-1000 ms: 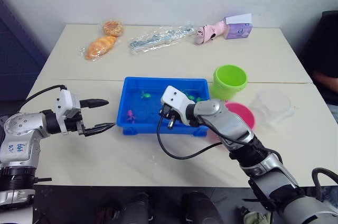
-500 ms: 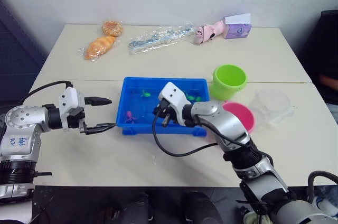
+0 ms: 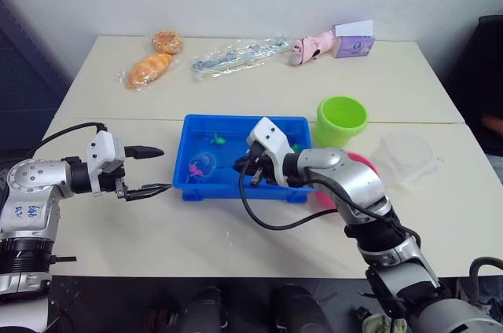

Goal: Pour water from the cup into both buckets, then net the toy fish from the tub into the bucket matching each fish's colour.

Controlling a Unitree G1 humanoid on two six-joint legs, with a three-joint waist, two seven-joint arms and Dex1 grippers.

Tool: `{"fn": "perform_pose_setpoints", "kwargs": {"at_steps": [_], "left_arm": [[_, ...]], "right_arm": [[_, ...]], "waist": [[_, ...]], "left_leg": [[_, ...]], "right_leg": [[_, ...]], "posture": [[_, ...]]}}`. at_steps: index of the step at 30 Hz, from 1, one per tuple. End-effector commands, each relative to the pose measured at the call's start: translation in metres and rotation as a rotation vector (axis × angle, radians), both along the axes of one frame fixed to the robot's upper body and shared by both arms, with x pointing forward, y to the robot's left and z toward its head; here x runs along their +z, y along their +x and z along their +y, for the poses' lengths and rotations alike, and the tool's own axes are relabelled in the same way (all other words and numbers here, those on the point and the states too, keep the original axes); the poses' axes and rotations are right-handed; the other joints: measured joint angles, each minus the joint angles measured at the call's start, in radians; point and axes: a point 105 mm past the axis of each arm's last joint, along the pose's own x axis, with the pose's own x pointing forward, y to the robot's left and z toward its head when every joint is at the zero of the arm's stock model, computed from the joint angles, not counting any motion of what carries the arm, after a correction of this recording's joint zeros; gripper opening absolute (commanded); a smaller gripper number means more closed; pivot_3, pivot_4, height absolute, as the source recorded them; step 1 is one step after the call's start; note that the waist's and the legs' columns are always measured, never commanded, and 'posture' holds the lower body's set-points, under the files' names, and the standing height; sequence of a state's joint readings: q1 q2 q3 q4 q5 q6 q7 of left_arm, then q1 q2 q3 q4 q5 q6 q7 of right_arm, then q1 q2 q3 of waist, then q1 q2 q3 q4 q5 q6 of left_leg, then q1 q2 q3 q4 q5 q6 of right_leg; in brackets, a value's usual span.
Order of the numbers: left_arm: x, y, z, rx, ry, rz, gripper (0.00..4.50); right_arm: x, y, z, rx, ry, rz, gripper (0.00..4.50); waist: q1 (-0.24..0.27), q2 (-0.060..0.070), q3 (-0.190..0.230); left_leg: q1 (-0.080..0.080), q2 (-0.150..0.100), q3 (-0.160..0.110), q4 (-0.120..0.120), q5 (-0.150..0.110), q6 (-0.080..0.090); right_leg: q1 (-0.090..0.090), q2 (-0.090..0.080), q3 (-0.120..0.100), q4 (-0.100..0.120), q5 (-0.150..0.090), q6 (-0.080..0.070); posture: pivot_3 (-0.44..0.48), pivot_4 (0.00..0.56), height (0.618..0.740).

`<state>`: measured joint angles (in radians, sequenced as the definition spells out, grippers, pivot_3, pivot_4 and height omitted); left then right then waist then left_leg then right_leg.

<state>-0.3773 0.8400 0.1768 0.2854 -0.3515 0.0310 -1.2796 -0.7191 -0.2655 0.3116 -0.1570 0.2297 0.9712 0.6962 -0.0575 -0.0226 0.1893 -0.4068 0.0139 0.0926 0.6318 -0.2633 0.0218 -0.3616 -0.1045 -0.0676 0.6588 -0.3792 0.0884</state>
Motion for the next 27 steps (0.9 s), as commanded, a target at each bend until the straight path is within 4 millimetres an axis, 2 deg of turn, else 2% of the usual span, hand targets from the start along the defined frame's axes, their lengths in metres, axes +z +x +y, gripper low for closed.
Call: {"fn": "perform_pose_setpoints", "kwargs": {"at_steps": [1,4,9,18,22,27], "left_arm": [[0.010,-0.001,0.005,0.005,0.016,-0.041,4.36],[0.010,-0.001,0.005,0.006,0.016,-0.042,4.36],[0.014,0.000,0.004,0.019,-0.022,-0.058,4.36],[0.016,0.002,-0.003,0.009,-0.073,-0.065,4.36],[0.017,0.004,-0.014,-0.022,-0.108,-0.058,4.36],[0.018,0.010,-0.037,-0.089,-0.156,-0.067,4.36]], "right_arm": [[0.009,-0.009,0.008,0.056,0.032,-0.027,0.00],[0.011,-0.010,0.011,0.062,0.059,-0.016,0.00],[0.020,-0.015,0.002,0.078,0.107,-0.029,0.00],[0.027,-0.027,-0.047,0.010,0.164,-0.028,0.00],[0.030,-0.032,-0.066,-0.032,0.201,-0.047,0.00],[0.033,-0.041,-0.103,-0.129,0.187,-0.066,0.00]], "waist": [[0.000,0.000,0.000],[0.000,0.000,0.000],[0.002,0.000,0.000],[0.005,0.000,0.000],[0.007,0.000,0.000],[0.026,0.000,0.000]], "left_leg": [[0.000,0.000,0.000,0.000,0.000,0.000],[0.000,0.000,0.000,0.000,0.000,0.000],[0.000,0.000,0.000,0.000,0.000,0.000],[0.000,0.000,0.000,0.000,0.000,0.001],[0.000,0.000,0.000,0.000,0.000,0.001],[0.000,0.000,0.000,0.001,0.000,0.001]], "right_leg": [[0.000,0.000,0.000,0.000,0.000,0.000],[0.000,0.000,0.000,0.000,0.000,0.000],[0.000,0.000,0.000,0.000,0.000,0.000],[0.001,0.000,0.000,-0.001,0.000,0.000],[0.001,0.000,0.000,-0.002,0.000,0.000],[0.002,0.000,-0.001,-0.002,0.000,0.000]], "posture": [[0.000,0.150,0.740],[0.000,0.150,0.740],[0.000,0.150,0.740],[0.000,0.150,0.740],[0.000,0.150,0.740],[0.000,0.150,0.740]]}}
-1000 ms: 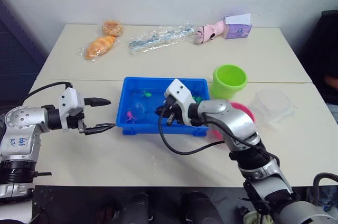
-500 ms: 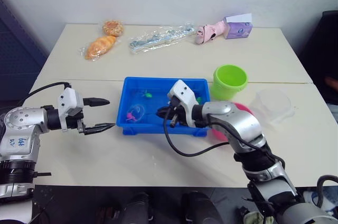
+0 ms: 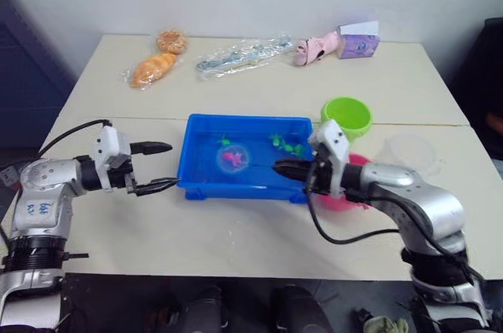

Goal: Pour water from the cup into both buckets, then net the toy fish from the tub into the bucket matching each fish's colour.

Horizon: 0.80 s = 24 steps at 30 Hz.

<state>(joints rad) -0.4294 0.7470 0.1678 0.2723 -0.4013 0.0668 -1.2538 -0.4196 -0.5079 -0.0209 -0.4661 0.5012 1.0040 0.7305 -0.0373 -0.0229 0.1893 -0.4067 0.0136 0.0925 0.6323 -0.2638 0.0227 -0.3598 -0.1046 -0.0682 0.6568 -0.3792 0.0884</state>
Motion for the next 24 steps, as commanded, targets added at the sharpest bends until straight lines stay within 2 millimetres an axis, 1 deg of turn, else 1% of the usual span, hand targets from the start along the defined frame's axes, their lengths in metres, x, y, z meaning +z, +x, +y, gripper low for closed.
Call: {"fn": "perform_pose_setpoints", "kwargs": {"at_steps": [1,7,10,12,15,17,18,21,24], "left_arm": [[0.011,0.001,-0.016,-0.057,-0.024,-0.042,4.36],[0.017,0.007,-0.043,-0.151,-0.061,-0.062,4.36],[0.021,0.009,-0.064,-0.223,-0.089,-0.069,4.36],[0.022,0.009,-0.072,-0.257,-0.098,-0.070,4.36],[0.021,0.010,-0.085,-0.305,-0.108,-0.066,4.36],[0.021,0.010,-0.096,-0.354,-0.119,-0.060,4.36],[0.020,0.010,-0.100,-0.368,-0.122,-0.058,4.36],[0.015,0.009,-0.108,-0.426,-0.107,-0.045,4.36],[0.011,0.009,-0.117,-0.467,-0.108,-0.039,4.36]], "right_arm": [[0.021,-0.010,-0.018,-0.033,0.019,-0.079,0.00],[0.040,-0.032,-0.047,-0.106,0.035,-0.154,0.00],[0.049,-0.052,-0.067,-0.170,0.034,-0.201,0.00],[0.053,-0.063,-0.076,-0.211,0.027,-0.219,0.00],[0.055,-0.079,-0.091,-0.270,-0.003,-0.244,0.00],[0.053,-0.095,-0.111,-0.376,-0.051,-0.258,0.00],[0.052,-0.100,-0.117,-0.414,-0.071,-0.259,0.00],[0.049,-0.114,-0.138,-0.528,-0.165,-0.290,0.00],[0.044,-0.123,-0.157,-0.641,-0.238,-0.326,0.00]], "waist": [[0.009,0.000,0.000],[0.012,0.000,0.000],[0.014,0.000,0.000],[0.022,0.000,0.000],[0.022,0.000,0.000],[0.029,0.000,0.000],[0.038,0.000,0.000],[0.042,0.000,0.000],[0.040,0.000,0.000]], "left_leg": [[0.000,0.000,0.000,0.000,0.000,0.000],[0.000,0.000,0.000,0.000,0.000,0.000],[0.000,0.000,0.000,0.001,0.000,0.000],[0.000,0.000,0.000,0.001,0.000,0.000],[0.000,0.000,0.000,0.002,0.000,0.001],[0.001,0.000,0.000,0.002,0.001,0.001],[0.000,0.001,0.000,0.002,0.001,0.000],[0.001,0.001,0.000,0.002,0.001,0.001],[0.001,0.000,0.000,0.003,0.001,0.001]], "right_leg": [[0.000,0.000,0.000,0.000,0.000,0.000],[0.001,0.000,0.000,-0.001,0.000,0.000],[0.002,0.001,0.000,-0.001,0.000,0.000],[0.003,0.001,0.000,-0.002,0.000,0.000],[0.003,0.002,0.000,-0.002,0.000,0.001],[0.004,0.003,0.000,-0.002,0.000,0.001],[0.004,0.003,0.000,-0.003,0.000,0.001],[0.005,0.005,0.001,-0.003,0.000,0.001],[0.005,0.005,0.002,-0.004,0.001,0.001]], "posture": [[0.000,0.150,0.740],[0.000,0.150,0.740],[0.000,0.150,0.740],[0.000,0.150,0.740],[0.000,0.150,0.740],[0.000,0.150,0.740],[0.000,0.150,0.740],[0.000,0.150,0.740],[0.000,0.150,0.740]]}}
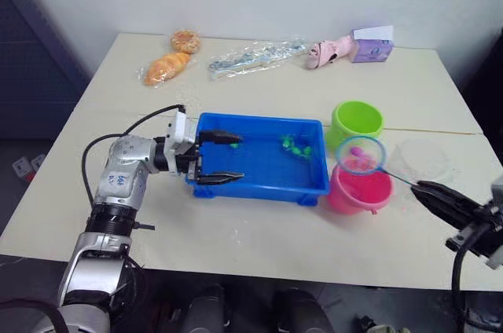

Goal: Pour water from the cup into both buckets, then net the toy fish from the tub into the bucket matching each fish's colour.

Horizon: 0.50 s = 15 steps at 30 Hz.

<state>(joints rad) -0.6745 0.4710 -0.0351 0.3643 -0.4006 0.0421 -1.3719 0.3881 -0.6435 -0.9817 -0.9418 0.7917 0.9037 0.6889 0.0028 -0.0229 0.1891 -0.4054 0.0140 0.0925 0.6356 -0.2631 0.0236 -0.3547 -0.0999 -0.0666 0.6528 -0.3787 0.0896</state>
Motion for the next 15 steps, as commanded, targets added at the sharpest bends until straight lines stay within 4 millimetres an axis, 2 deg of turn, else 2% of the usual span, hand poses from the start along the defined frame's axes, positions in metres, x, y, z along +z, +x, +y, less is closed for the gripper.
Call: {"fn": "perform_pose_setpoints", "kwargs": {"at_steps": [1,5,12,15], "left_arm": [[0.003,0.000,-0.011,-0.060,0.003,-0.031,4.36],[0.003,-0.001,-0.019,-0.096,-0.007,-0.031,4.36],[-0.002,-0.003,-0.027,-0.130,-0.015,-0.029,4.36],[-0.003,-0.003,-0.028,-0.126,-0.024,-0.030,4.36]], "right_arm": [[0.009,-0.010,-0.016,-0.106,-0.156,-0.109,0.00],[0.001,-0.015,-0.024,-0.116,-0.332,-0.124,0.00],[-0.013,-0.013,-0.028,-0.117,-0.506,-0.190,0.00],[-0.017,-0.015,-0.027,-0.087,-0.626,-0.289,0.00]], "waist": [[-0.003,0.000,0.000],[-0.006,0.000,0.000],[-0.005,0.000,0.000],[-0.003,0.000,0.000]], "left_leg": [[0.000,0.000,0.000,0.000,0.000,0.000],[0.001,0.001,0.001,0.000,0.001,-0.001],[0.002,0.001,0.001,0.000,0.002,-0.003],[0.002,0.001,0.001,0.001,0.002,-0.003]], "right_leg": [[0.000,0.000,0.000,0.000,0.000,0.000],[-0.001,0.001,0.002,-0.001,0.000,0.000],[-0.001,0.002,0.002,0.000,0.000,0.000],[-0.001,0.002,0.002,0.000,0.000,0.000]], "posture": [[0.000,0.150,0.740],[0.000,0.150,0.740],[0.000,0.150,0.740],[0.000,0.150,0.740]]}}
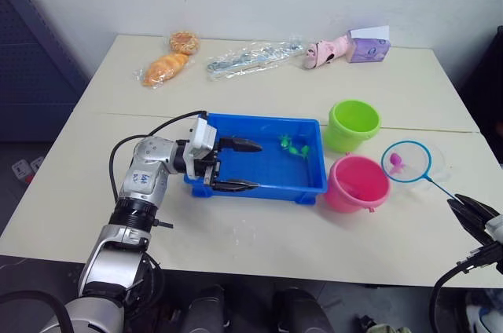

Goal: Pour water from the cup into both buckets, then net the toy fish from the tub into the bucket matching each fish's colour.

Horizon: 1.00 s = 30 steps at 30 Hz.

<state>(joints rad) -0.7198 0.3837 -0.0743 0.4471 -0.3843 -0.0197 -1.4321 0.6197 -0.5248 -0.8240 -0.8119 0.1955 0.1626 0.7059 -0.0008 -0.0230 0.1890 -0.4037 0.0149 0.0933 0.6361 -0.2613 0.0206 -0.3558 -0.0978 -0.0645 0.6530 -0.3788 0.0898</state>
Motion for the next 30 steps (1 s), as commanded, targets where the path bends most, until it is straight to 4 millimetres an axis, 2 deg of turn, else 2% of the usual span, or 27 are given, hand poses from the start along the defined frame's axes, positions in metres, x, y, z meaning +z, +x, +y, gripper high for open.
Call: {"fn": "perform_pose_setpoints", "kwargs": {"at_steps": [1,4,6,8,11,15,18,22,24,26,28,30], "left_arm": [[0.004,-0.001,-0.003,-0.008,-0.010,-0.030,4.36],[0.003,0.000,-0.004,-0.002,-0.016,-0.030,4.36],[0.002,0.000,-0.005,0.005,-0.021,-0.027,4.36],[0.000,-0.001,-0.007,0.009,-0.027,-0.025,4.36],[-0.003,-0.003,-0.007,0.011,-0.025,-0.022,4.36],[-0.004,-0.004,-0.006,0.017,-0.019,-0.023,4.36],[-0.004,-0.003,-0.003,0.029,-0.016,-0.030,4.36],[-0.002,0.000,0.008,0.071,-0.016,-0.035,4.36],[0.005,0.003,0.024,0.127,-0.046,-0.026,4.36],[0.010,0.005,0.041,0.182,-0.054,-0.020,4.36],[0.010,0.004,0.061,0.237,-0.038,-0.012,4.36],[0.010,0.002,0.079,0.292,-0.027,-0.006,4.36]], "right_arm": [[-0.006,-0.006,0.001,0.044,-0.168,-0.074,0.00],[-0.016,-0.008,0.000,0.072,-0.275,-0.112,0.00],[-0.027,-0.007,0.001,0.119,-0.439,-0.115,0.00],[-0.036,-0.006,0.004,0.162,-0.525,-0.131,0.00],[-0.038,-0.003,0.008,0.222,-0.701,-0.186,0.00],[-0.034,0.000,0.007,0.222,-0.770,-0.238,0.00],[-0.026,0.004,0.005,0.201,-0.704,-0.267,0.00],[0.003,0.011,0.016,0.213,-0.534,-0.352,0.00],[0.025,0.021,0.033,0.269,-0.285,-0.375,0.00],[0.037,0.037,0.047,0.334,-0.123,-0.335,0.00],[0.044,0.053,0.068,0.422,0.028,-0.268,0.00],[0.041,0.065,0.092,0.532,0.118,-0.167,0.00]], "waist": [[0.000,0.000,0.000],[0.000,0.000,0.000],[-0.001,0.000,0.000],[-0.002,0.000,0.000],[-0.004,0.001,0.000],[0.000,0.001,0.000],[0.000,0.001,0.000],[-0.004,0.001,0.000],[-0.008,0.001,0.000],[-0.029,0.000,0.000],[-0.030,0.000,0.000],[-0.033,0.000,0.000]], "left_leg": [[0.000,0.000,0.000,0.000,0.000,0.000],[0.000,0.000,0.000,0.000,0.000,0.000],[0.000,0.000,0.000,0.001,0.000,0.000],[0.000,0.000,0.001,0.001,0.000,0.000],[0.001,0.000,0.001,0.001,0.001,-0.002],[0.001,0.000,0.000,0.001,0.002,-0.003],[0.001,0.000,0.000,0.001,0.002,-0.002],[0.002,0.001,0.000,0.002,0.003,-0.002],[0.002,0.001,0.000,0.002,0.003,-0.002],[0.003,0.002,0.000,0.002,0.003,-0.002],[0.003,0.003,0.000,0.003,0.004,-0.002],[0.005,0.004,-0.002,0.004,0.004,-0.002]], "right_leg": [[0.000,0.000,0.000,0.000,0.000,0.000],[0.000,0.000,0.000,0.000,0.000,0.000],[0.000,0.000,0.000,0.000,0.000,0.000],[0.000,0.000,0.000,0.001,0.000,0.000],[0.000,0.000,0.001,0.001,0.000,0.000],[0.000,0.000,0.001,0.002,0.000,0.000],[0.000,0.000,0.001,0.002,0.000,0.000],[0.001,0.000,0.001,0.002,0.000,0.000],[0.001,0.000,0.001,0.003,0.000,0.000],[0.001,0.001,0.002,0.004,0.000,0.000],[0.001,0.001,0.001,0.004,0.000,-0.001],[0.003,0.001,0.000,0.005,0.000,-0.001]], "posture": [[0.000,0.150,0.740],[0.000,0.150,0.740],[0.000,0.150,0.740],[0.000,0.150,0.740],[0.000,0.150,0.740],[0.000,0.150,0.740],[0.000,0.150,0.740],[0.000,0.150,0.740],[0.000,0.150,0.740],[0.000,0.150,0.740],[0.000,0.150,0.740],[0.000,0.150,0.740]]}}
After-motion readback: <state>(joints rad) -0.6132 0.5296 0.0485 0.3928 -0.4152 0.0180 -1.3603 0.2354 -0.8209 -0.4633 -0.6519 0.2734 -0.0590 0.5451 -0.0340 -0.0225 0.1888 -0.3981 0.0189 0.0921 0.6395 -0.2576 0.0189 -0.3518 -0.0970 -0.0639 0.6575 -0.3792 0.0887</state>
